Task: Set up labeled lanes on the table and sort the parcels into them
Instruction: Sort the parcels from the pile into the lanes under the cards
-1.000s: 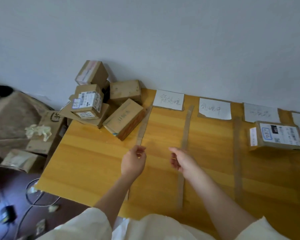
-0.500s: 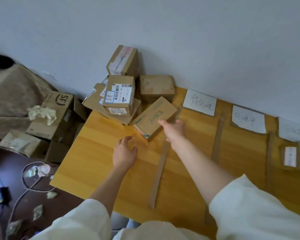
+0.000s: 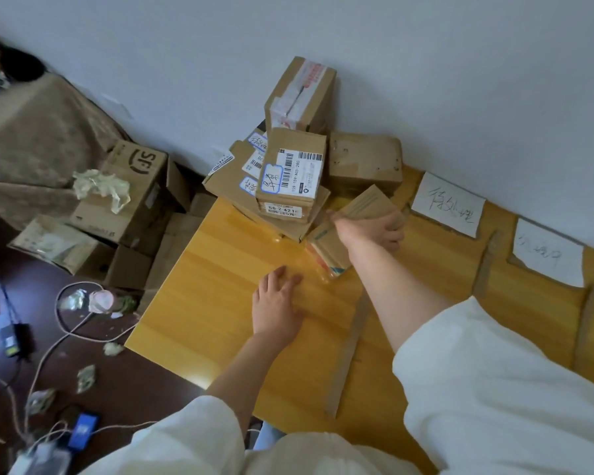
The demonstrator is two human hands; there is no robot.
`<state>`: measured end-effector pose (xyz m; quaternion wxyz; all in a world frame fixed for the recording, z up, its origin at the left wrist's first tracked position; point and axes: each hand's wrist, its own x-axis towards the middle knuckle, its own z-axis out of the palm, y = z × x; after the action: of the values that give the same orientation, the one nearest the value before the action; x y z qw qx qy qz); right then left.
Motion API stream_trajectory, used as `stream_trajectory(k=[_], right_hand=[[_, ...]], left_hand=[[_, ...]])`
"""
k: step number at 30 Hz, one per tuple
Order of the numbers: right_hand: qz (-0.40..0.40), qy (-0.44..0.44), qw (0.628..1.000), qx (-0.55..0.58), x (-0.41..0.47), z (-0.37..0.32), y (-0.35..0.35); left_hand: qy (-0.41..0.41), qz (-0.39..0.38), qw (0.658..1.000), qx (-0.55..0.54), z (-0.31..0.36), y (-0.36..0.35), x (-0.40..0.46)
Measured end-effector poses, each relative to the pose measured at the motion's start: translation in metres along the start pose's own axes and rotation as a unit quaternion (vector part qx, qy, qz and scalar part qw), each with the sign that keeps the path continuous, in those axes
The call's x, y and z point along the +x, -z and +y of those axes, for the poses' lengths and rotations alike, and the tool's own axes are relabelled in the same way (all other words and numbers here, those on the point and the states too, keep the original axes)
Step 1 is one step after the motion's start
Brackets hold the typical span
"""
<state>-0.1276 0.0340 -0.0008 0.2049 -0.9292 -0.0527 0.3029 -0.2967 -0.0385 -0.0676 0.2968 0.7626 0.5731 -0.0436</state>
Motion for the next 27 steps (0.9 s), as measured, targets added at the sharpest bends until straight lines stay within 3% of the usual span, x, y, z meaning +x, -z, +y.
stream_trajectory(k=[7,12,18,23,27], right_hand=[[0.01,0.045,0.992,0.121,-0.01,0.018,0.023],[-0.052,0.065,0.962,0.259,-0.019,0.049,0.05],[-0.12,0.053,0.941,0.312,-0.028,0.073,0.07],[-0.256,0.005,0.858,0.444,-0.033,0.095,0.094],[-0.331,-0.011,0.802,0.498,-0.038,0.113,0.11]], left_hand=[[-0.001,0.003,1.0,-0.01,-0.001,0.0,-0.001],[0.002,-0.001,1.0,-0.009,-0.001,0.0,-0.002],[0.019,-0.028,0.999,-0.036,0.003,0.004,-0.001],[0.037,0.001,0.967,-0.251,0.016,0.012,-0.005],[0.067,-0.086,0.877,-0.468,0.047,0.036,-0.019]])
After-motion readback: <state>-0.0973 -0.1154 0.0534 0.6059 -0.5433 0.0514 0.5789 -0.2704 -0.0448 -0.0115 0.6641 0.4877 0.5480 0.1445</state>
